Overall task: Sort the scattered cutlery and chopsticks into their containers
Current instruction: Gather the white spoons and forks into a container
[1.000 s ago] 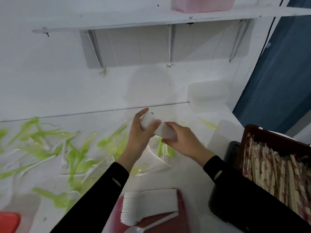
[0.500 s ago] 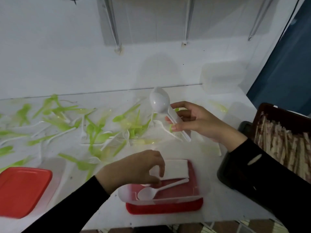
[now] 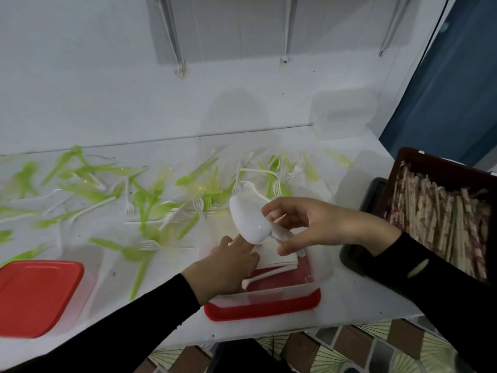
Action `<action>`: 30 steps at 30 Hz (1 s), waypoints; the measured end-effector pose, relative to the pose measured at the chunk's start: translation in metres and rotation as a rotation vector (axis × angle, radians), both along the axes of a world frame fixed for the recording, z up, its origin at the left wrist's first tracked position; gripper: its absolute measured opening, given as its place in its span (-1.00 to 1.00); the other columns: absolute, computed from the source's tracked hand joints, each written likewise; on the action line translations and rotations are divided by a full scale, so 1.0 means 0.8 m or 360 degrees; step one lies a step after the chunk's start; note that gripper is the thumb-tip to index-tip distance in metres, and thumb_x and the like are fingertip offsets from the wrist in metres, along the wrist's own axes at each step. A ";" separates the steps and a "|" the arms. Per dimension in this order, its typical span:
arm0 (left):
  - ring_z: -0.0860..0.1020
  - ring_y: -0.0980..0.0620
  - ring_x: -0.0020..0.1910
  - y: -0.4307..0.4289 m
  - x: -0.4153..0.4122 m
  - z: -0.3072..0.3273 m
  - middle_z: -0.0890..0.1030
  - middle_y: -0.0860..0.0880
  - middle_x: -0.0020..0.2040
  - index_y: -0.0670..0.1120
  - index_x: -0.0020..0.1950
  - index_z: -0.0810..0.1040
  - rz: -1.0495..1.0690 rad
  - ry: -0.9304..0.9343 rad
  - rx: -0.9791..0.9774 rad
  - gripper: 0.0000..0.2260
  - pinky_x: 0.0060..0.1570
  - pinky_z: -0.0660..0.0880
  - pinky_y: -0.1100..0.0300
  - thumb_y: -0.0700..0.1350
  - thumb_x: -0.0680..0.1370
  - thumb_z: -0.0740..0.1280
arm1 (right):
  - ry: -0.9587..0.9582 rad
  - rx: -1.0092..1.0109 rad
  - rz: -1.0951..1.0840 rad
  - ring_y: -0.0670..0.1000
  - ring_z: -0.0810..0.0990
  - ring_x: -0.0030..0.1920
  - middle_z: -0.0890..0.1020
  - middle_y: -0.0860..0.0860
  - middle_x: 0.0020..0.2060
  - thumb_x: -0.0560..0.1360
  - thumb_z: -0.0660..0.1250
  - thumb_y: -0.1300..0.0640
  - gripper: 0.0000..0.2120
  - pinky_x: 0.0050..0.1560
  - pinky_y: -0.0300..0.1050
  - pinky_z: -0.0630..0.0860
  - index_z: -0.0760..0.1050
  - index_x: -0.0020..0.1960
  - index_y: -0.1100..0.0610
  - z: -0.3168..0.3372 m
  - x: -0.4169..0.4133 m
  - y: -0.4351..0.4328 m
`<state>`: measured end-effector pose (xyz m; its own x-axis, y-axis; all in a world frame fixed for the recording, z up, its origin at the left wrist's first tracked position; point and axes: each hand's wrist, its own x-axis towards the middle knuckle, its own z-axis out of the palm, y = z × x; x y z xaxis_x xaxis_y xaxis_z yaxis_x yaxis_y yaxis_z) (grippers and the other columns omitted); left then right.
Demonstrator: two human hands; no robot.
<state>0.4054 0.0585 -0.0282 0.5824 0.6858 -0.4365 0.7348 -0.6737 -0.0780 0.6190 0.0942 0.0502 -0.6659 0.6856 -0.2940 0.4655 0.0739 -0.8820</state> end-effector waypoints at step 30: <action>0.47 0.18 0.08 0.050 -0.016 0.032 0.47 0.23 0.30 0.09 0.02 0.70 0.0138 -0.0282 -0.0372 -0.88 -0.13 0.32 0.25 0.01 0.50 0.43 | -0.1033 0.0252 0.0761 -0.02 0.53 0.10 0.59 -0.04 0.18 0.49 0.44 -0.01 -0.55 0.13 -0.15 0.45 0.51 0.36 0.01 -0.061 -0.067 -0.008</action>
<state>0.3922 0.0982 -0.0024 0.6073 0.6291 -0.4852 0.7787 -0.5924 0.2066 0.5650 0.0880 0.0014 -0.6273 0.4365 -0.6450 0.7662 0.4945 -0.4105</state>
